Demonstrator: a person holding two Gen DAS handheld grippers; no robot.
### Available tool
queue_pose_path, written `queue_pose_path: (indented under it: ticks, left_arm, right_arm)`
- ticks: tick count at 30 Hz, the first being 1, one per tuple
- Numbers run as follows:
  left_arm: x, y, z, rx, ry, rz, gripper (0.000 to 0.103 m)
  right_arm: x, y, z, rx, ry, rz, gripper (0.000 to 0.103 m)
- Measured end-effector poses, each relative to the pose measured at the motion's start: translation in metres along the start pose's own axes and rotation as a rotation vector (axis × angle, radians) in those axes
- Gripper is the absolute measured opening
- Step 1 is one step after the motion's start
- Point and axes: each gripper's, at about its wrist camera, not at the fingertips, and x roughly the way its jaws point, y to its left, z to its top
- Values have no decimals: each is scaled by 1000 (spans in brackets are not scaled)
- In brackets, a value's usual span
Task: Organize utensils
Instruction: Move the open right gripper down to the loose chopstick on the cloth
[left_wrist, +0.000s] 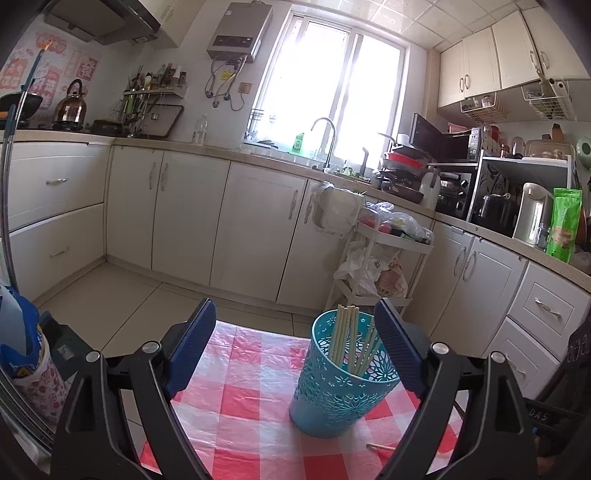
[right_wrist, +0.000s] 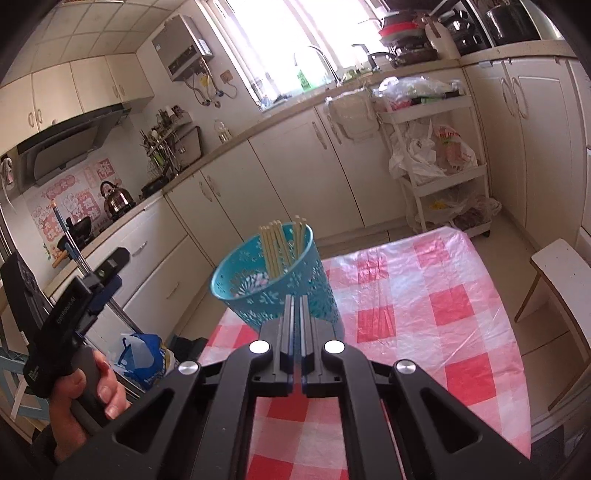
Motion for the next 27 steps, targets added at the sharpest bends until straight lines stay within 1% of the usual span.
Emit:
queue_pose_path:
  ticks: [2, 3, 5, 6, 8, 11, 13, 16, 17, 18, 19, 20, 22, 23, 24, 25, 26, 27]
  left_arm:
    - [1, 4, 0, -8, 10, 7, 84]
    - [2, 5, 0, -11, 15, 9, 84]
    - [3, 6, 1, -16, 22, 14, 84]
    - [3, 6, 1, -17, 25, 14, 84]
    - [5, 7, 1, -16, 35, 11, 84]
    - [6, 7, 0, -10, 51, 3, 85]
    - [7, 7, -1, -9, 62, -1, 85]
    - [10, 8, -2, -17, 77, -9, 85]
    - [10, 8, -2, -20, 81, -10, 85]
    - [11, 9, -2, -25, 85, -10, 85]
    - [11, 9, -3, -29, 88, -10, 85]
    - [12, 10, -3, -33, 90, -12, 85]
    - [12, 9, -4, -33, 95, -10, 85]
    - [13, 9, -4, -29, 98, -10, 85]
    - [14, 9, -4, -25, 102, -9, 85]
    - [14, 9, -5, -23, 104, -7, 85]
    - [14, 9, -5, -24, 106, -7, 85]
    - [15, 9, -5, -26, 109, -10, 85]
  right_arm:
    - [13, -17, -8, 45, 88, -19, 3]
    - [21, -30, -13, 90, 150, -29, 3]
    - [26, -52, -24, 158, 230, -51, 3]
    - [26, -60, -28, 163, 260, -71, 3]
    - [19, -74, -34, 154, 283, -133, 3]
    - [15, -98, -46, 172, 352, -187, 3]
    - [15, -107, -57, 147, 408, -237, 3]
    - [20, -109, -67, 33, 489, -327, 3]
    - [23, -110, -71, 9, 514, -345, 3]
    - [25, -108, -76, -5, 534, -344, 3]
    - [25, -105, -79, -26, 532, -346, 4]
    - [26, -102, -82, -38, 559, -324, 4]
    - [27, -85, -89, -38, 620, -193, 4]
    - [25, -73, -93, -64, 640, -132, 4]
    - [21, -64, -95, -66, 647, -56, 4]
    - [15, -58, -92, -63, 625, 0, 4]
    - [7, -58, -86, -69, 581, -12, 11]
    - [2, -62, -79, -77, 538, -63, 21]
